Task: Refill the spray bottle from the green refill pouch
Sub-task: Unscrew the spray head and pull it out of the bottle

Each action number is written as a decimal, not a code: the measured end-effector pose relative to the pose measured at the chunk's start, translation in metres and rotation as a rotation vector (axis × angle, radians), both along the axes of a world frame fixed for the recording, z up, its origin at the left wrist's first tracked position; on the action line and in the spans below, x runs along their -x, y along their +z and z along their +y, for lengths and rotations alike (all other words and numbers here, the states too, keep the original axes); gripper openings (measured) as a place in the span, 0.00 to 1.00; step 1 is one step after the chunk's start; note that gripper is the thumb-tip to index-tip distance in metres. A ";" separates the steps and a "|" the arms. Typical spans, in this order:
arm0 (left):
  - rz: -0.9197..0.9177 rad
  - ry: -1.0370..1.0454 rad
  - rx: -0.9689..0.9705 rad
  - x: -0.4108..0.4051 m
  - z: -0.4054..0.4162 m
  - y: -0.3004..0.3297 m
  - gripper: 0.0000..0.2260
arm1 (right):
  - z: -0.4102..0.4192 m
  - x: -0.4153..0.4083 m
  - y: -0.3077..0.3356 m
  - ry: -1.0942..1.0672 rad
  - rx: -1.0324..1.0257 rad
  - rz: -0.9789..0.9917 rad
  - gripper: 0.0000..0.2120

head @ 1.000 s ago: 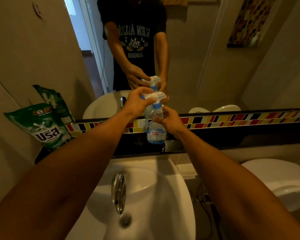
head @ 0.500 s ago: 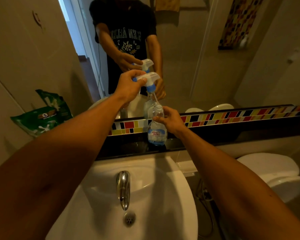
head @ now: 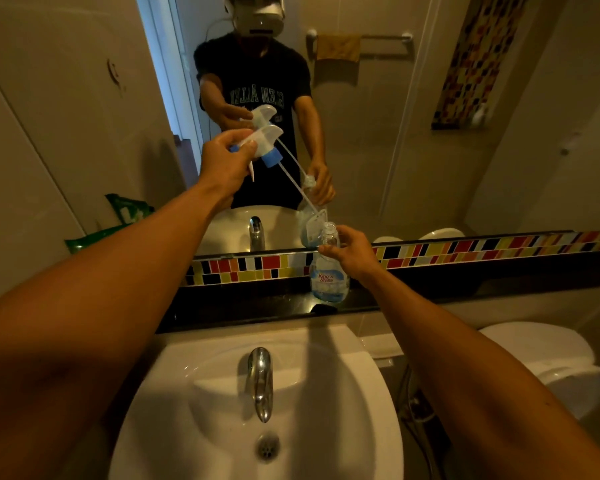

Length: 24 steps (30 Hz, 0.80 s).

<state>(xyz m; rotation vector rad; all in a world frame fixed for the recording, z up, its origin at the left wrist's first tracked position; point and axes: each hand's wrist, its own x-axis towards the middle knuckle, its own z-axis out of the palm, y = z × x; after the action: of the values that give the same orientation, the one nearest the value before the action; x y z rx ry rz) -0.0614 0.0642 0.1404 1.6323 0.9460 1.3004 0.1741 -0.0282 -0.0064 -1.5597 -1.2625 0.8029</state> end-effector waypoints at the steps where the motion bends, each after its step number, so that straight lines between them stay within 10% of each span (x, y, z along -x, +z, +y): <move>1: -0.023 0.007 0.015 0.004 0.000 0.000 0.16 | -0.001 0.001 0.001 -0.004 0.002 -0.007 0.22; 24: -0.528 0.231 0.460 0.063 -0.003 -0.061 0.12 | -0.009 0.009 0.000 -0.062 -0.035 0.084 0.20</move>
<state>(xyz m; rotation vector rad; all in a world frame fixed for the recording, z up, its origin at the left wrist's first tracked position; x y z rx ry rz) -0.1242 0.0613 0.0790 0.7907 1.0187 1.4363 0.1648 -0.0367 -0.0060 -1.5141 -1.1562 0.7944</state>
